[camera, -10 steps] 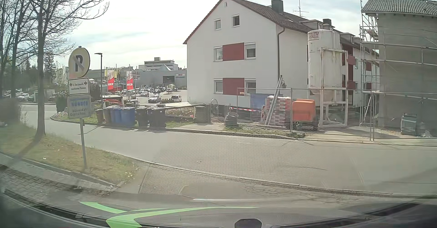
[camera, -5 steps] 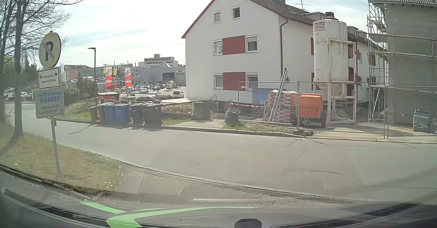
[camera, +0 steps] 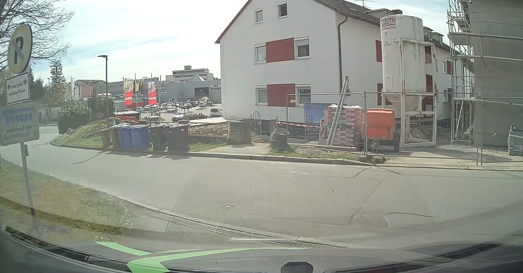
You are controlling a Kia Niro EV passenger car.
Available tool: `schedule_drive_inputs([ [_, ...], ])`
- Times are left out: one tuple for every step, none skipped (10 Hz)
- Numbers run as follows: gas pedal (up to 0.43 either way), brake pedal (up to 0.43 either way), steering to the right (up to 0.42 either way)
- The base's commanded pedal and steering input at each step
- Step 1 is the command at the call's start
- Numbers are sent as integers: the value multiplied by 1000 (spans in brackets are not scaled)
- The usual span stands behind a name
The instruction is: Follow the waypoints while adhering to traffic rules and regulations
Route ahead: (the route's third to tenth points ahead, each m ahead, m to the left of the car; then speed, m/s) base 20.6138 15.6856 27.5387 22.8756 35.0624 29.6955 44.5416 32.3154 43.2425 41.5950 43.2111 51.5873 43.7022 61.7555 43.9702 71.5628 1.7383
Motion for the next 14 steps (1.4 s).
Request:
schedule_drive_inputs([
  [0, 311, -13],
  [0, 317, -12],
  [0, 317, -13],
  [0, 323, -12],
  [0, 329, -12],
  [0, 329, -14],
  [0, 311, -15],
  [0, 293, -14],
  [0, 305, -9],
  [0, 317, -4],
  [0, 317, -5],
  [0, 317, -11],
  [0, 317, -14],
  [0, 323, -15],
])
